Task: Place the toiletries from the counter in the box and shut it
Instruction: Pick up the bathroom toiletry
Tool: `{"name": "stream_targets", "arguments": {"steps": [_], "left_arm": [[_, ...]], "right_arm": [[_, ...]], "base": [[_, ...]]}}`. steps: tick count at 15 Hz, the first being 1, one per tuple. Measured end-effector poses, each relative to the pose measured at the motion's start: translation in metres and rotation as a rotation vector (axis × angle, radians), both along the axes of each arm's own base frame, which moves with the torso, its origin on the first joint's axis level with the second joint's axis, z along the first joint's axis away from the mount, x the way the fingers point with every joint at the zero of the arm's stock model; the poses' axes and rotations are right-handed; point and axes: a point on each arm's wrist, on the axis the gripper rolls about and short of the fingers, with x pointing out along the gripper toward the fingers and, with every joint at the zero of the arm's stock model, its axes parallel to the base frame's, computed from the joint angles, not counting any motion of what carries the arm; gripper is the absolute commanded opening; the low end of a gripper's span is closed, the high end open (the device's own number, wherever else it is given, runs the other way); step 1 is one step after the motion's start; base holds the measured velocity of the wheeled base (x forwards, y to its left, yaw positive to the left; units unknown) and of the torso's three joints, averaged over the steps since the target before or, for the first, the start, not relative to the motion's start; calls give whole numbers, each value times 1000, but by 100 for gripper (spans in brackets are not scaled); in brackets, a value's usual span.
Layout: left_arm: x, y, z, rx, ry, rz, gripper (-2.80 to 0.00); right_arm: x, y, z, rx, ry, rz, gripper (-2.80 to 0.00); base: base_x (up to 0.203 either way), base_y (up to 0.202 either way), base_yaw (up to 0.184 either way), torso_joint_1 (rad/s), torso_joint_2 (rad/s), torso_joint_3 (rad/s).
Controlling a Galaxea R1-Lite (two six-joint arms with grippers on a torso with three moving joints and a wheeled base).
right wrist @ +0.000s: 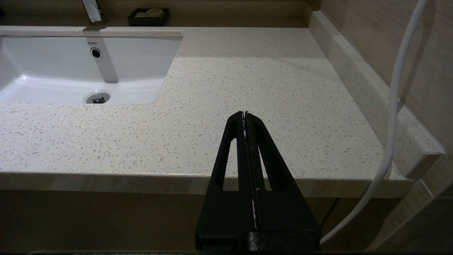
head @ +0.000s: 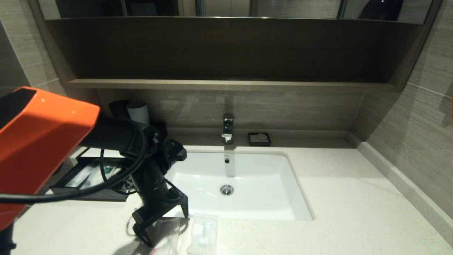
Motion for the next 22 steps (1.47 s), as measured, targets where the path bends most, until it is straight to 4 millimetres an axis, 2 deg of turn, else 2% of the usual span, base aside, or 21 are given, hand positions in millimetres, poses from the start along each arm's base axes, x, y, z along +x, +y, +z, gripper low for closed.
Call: {"name": "stream_targets", "arguments": {"steps": [9,13,16,19,22], "left_arm": [[0,0,0,0,-3,0,-280],[-2,1,7,-9,-22,0,-280],[-6,3,19,-23,-58,-1,-280],[-11,7,41,-44,-137,-6,-280],[-9,27,65,-65,-229,16,-280]], "right_arm": [[0,0,0,0,0,0,-280],[0,0,0,0,0,0,-280],[0,0,0,0,0,0,-280],[0,0,0,0,0,1,-280],[0,0,0,0,0,0,-280]], "base": [[0,0,0,0,0,0],[0,0,0,0,0,0],[0,0,0,0,0,0],[0,0,0,0,0,0],[0,0,0,0,0,0]]}}
